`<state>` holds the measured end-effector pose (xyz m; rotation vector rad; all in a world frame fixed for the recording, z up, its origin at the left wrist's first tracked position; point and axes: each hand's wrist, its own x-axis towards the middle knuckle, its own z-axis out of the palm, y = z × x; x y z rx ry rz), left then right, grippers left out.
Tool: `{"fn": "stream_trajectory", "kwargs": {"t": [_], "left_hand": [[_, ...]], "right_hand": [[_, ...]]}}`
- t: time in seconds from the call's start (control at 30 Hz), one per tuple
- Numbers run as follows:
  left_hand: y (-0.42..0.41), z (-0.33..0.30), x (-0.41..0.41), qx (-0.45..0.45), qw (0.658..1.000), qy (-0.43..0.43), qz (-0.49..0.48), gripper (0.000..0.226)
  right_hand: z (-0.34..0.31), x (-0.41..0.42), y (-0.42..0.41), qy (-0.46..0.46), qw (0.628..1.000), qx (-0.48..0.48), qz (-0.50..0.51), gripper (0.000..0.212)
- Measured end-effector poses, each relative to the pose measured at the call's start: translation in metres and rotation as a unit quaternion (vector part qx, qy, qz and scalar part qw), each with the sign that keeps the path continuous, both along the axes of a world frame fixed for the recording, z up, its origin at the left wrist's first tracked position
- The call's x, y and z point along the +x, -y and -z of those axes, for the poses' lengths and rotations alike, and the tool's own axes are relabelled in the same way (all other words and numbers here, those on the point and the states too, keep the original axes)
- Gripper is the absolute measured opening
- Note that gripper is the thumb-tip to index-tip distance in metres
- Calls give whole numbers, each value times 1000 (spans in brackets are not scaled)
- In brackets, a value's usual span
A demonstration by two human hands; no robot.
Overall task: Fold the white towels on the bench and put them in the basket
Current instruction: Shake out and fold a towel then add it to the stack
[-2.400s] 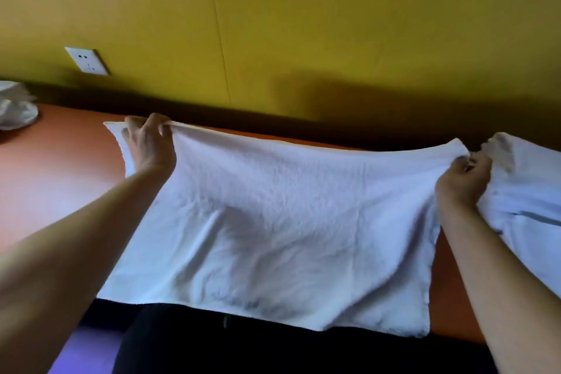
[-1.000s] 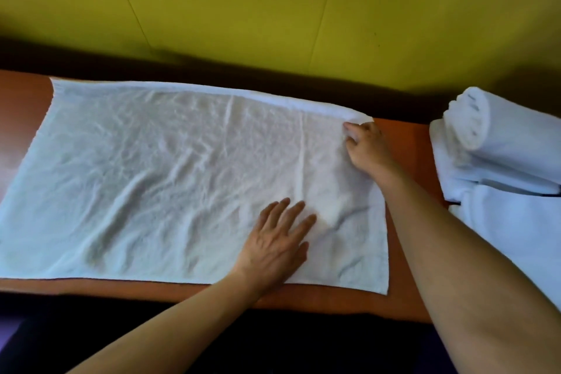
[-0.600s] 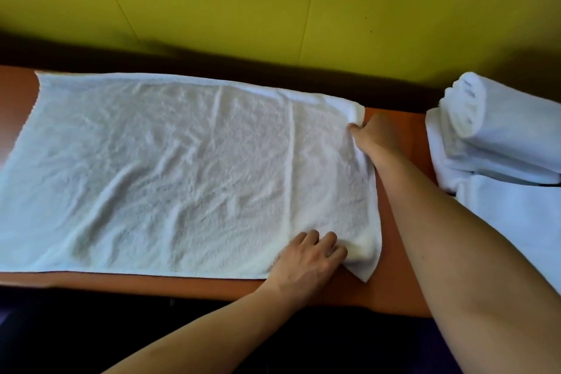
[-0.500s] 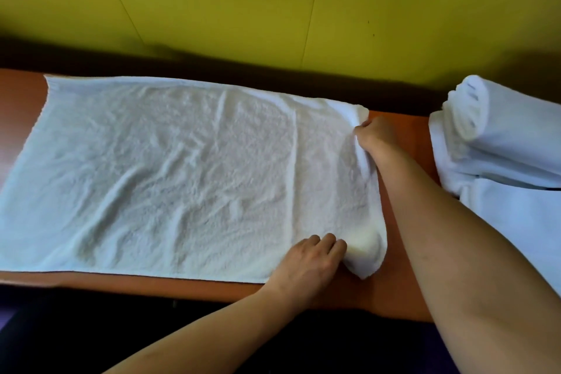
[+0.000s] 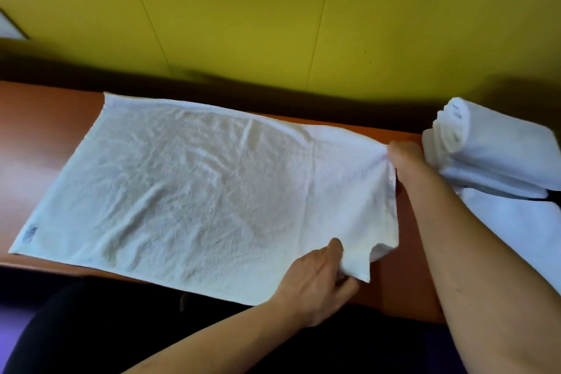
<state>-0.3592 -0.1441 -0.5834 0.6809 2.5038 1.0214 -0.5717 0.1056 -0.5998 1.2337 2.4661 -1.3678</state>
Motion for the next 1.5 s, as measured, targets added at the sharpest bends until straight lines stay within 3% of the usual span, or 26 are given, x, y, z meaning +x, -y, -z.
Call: {"fn": "stream_trajectory", "kwargs": {"t": [0.13,0.27,0.37,0.53,0.63,0.7,0.77,0.83,1.0,1.13,1.27,1.5], "left_hand": [[-7,-24,9,51,999,-17,-4,34],[-13,-53,21,88,996,-16,15,34],[-13,-71,28,107,994,-14,10,33],[3,-91,37,169,983,40,-67,33],[25,-91,39,203,966,55,-153,28],[46,-88,37,215,948,98,-215,17],[72,-86,35,220,937,112,-248,14],[102,-88,34,235,927,117,-269,8],[173,-80,38,250,903,103,-333,35],[226,-64,41,194,888,56,-413,46],[273,-53,39,167,861,85,-473,44],[333,-14,30,26,870,114,-478,50]], "right_hand": [[-28,8,-7,-53,993,-85,62,24],[-38,18,-26,-58,986,-148,57,21],[-63,30,-45,-67,988,-100,94,53],[-102,37,-48,-140,968,-190,84,27],[-85,7,-56,-163,956,-227,87,66],[-97,1,-14,-191,942,-261,91,56],[-120,4,53,-214,940,-257,70,7],[-124,-7,100,-212,950,-225,43,14],[-118,-36,202,-231,955,-184,-6,22],[-104,-55,284,-248,956,-145,-64,19],[-92,-70,361,-244,956,-101,-126,20],[-64,-82,453,-201,954,-65,-212,16]]}}
